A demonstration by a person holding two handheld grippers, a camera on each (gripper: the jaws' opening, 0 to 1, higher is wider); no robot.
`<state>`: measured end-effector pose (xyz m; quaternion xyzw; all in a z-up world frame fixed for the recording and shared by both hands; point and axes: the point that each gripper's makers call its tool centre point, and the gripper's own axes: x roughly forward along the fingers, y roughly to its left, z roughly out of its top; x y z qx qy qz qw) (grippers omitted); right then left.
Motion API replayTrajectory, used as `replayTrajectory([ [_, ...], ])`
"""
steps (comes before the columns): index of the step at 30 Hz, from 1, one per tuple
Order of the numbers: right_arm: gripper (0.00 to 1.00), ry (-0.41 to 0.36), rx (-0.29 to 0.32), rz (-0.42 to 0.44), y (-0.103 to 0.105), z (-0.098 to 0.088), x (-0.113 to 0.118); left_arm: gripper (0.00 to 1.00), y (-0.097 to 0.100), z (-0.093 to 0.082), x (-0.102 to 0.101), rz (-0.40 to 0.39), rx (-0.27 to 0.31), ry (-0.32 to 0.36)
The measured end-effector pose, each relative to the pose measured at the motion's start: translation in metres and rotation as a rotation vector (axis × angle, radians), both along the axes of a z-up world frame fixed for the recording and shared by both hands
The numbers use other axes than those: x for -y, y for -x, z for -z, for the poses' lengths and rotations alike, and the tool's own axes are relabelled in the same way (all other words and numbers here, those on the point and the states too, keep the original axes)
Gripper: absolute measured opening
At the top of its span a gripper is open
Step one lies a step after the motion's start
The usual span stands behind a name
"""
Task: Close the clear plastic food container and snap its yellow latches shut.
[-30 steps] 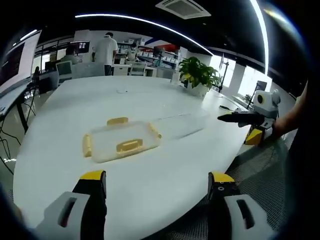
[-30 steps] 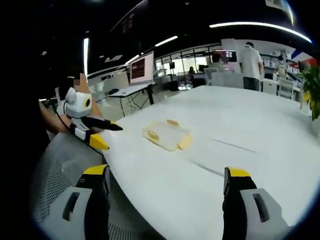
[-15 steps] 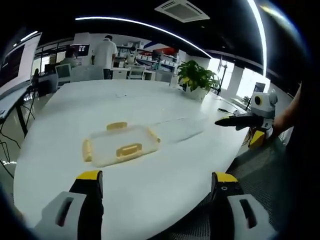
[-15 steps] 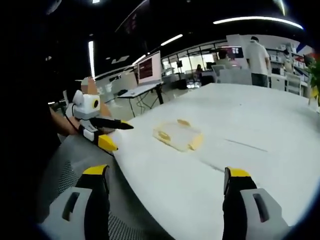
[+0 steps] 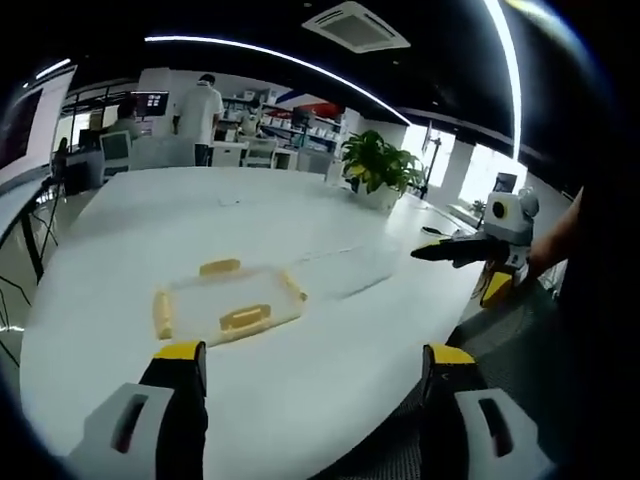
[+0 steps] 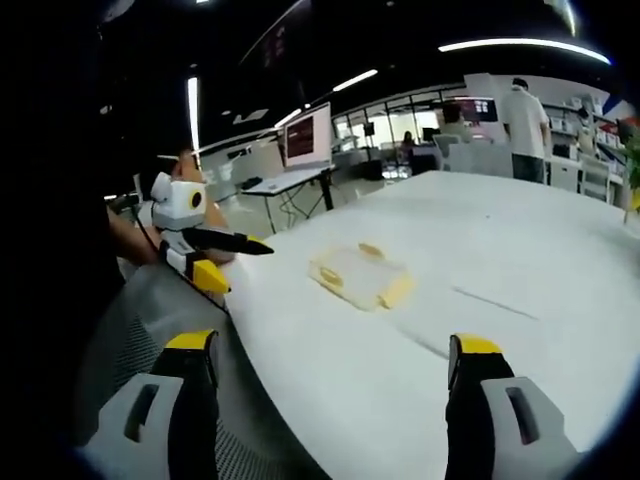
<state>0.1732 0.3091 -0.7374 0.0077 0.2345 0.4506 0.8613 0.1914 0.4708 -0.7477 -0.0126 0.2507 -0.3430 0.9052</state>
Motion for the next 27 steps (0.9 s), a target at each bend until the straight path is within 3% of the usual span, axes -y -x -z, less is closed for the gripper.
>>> replayTrajectory([
  [3, 0.99, 0.006, -0.002, -0.016, 0.0, 0.002, -0.001, 0.84, 0.0, 0.006, 0.003, 0.019, 0.004, -0.023],
  [6, 0.98, 0.063, 0.007, -0.045, 0.0, 0.005, -0.003, 0.82, -0.001, 0.01, -0.001, 0.006, -0.014, -0.024],
  [12, 0.98, -0.021, 0.001, 0.001, -0.008, -0.012, -0.012, 0.8, -0.005, 0.009, -0.01, -0.04, -0.038, 0.0],
  [27, 0.98, 0.028, 0.001, -0.025, -0.014, -0.009, -0.033, 0.85, -0.01, 0.009, -0.015, -0.023, -0.084, 0.011],
])
